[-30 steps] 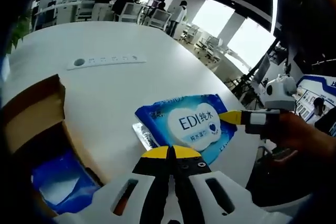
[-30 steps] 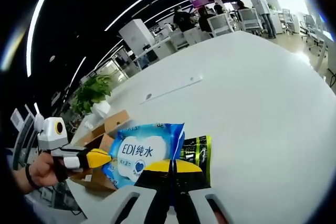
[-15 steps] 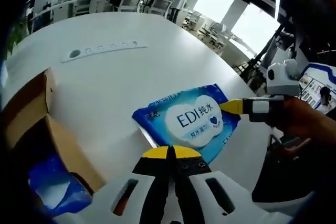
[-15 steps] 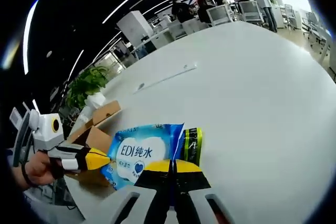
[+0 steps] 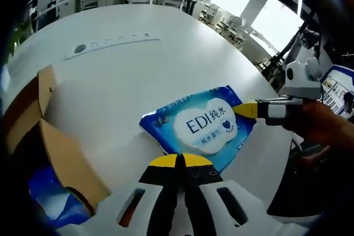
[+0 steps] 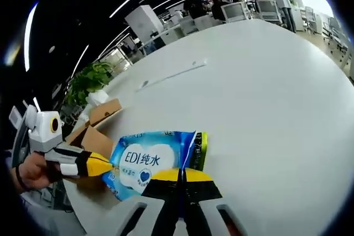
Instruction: Operate the shoe box by opening the lid, removing the specified soft item, and placing it in the target area until the item is outside and the box remains undamaged.
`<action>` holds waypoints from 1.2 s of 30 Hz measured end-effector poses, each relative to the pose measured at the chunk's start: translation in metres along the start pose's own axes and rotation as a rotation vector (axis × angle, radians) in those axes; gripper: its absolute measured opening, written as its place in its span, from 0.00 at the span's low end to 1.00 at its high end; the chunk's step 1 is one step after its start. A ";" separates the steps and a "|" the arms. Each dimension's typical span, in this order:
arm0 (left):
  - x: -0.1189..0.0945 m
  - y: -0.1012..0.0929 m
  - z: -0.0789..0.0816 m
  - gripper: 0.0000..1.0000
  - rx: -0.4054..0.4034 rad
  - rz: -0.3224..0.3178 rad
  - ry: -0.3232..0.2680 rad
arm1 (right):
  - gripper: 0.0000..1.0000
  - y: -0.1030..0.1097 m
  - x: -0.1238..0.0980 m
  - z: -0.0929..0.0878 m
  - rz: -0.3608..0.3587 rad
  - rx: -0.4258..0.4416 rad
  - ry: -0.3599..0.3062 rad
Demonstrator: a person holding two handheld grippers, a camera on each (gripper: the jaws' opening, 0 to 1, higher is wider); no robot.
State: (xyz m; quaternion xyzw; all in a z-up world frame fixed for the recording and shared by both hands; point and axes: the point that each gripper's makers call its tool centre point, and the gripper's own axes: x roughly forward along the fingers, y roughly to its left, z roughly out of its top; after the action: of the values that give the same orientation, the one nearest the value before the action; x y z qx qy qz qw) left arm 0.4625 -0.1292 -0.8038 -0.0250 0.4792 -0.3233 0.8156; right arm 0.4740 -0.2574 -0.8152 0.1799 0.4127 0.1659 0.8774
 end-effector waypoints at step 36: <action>-0.066 0.003 -0.005 0.07 -0.123 -0.119 -0.140 | 0.09 0.017 -0.046 -0.013 -0.157 0.065 -0.097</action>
State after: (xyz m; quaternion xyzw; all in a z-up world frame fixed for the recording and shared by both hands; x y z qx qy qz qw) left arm 0.4383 -0.0889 -0.7571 -0.1259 0.4379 -0.3385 0.8233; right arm 0.4335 -0.2602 -0.7850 0.1835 0.3879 0.0744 0.9002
